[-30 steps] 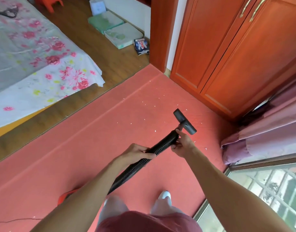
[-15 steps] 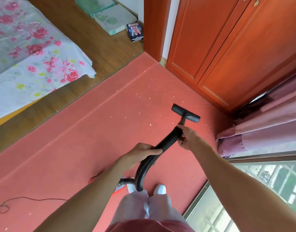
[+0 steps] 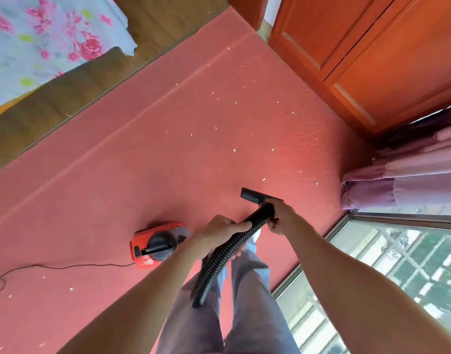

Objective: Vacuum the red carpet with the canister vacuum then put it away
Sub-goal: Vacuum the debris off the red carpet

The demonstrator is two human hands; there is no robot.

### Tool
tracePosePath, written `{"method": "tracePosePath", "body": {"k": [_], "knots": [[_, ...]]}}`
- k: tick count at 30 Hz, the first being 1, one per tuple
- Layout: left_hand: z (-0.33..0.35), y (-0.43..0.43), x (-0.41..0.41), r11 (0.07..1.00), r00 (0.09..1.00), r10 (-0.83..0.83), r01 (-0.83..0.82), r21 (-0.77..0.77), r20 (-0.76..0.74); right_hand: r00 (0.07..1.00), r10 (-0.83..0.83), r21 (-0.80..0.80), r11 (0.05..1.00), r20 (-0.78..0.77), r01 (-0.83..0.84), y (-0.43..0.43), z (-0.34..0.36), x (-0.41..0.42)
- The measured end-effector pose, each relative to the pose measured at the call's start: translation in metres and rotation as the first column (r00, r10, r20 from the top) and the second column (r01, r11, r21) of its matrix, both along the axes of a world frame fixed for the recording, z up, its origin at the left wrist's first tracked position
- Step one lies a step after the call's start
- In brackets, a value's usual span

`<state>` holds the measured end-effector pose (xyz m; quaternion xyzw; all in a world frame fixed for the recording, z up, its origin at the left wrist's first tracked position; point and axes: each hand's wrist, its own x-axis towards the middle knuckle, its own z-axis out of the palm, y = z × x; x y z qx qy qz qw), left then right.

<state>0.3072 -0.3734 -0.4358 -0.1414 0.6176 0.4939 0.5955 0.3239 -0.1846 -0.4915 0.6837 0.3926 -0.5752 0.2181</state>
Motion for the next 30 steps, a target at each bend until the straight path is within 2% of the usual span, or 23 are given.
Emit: {"method": "tracePosePath", "body": {"k": [6,13,18,21,24,27,30], "knots": [[-0.051,0.012,-0.007,1.0,0.999,0.013,-0.012,-0.024,0.04,0.997,-0.033,0.031,0.999,0.063,0.031,0.008,-0.072,0.001],[-0.092,0.03,-0.015,0.985,0.993,-0.111,0.116,-0.125,0.045,1.0,-0.016,0.012,1.0,-0.003,0.016,0.015,-0.125,0.0],[-0.121,0.024,-0.005,0.976,0.99,-0.124,0.133,-0.17,0.059,0.999,0.018,0.039,0.999,0.042,-0.019,0.009,-0.153,0.003],[-0.129,0.02,0.0,0.99,0.997,-0.028,0.036,-0.137,0.065,1.0,0.022,0.068,0.997,0.008,-0.022,0.005,-0.162,-0.003],[-0.127,0.02,-0.002,0.995,0.996,0.021,-0.012,-0.103,0.083,1.0,0.029,0.166,0.986,-0.002,-0.028,0.0,-0.161,-0.013],[-0.123,0.017,-0.009,0.999,0.994,-0.009,0.013,-0.036,0.112,1.0,0.015,0.234,0.972,-0.007,-0.013,-0.003,-0.147,-0.02],[-0.123,0.009,-0.016,0.996,0.983,-0.091,0.093,-0.004,0.158,1.0,-0.013,0.177,0.984,0.003,0.012,-0.004,-0.142,-0.012]]}}
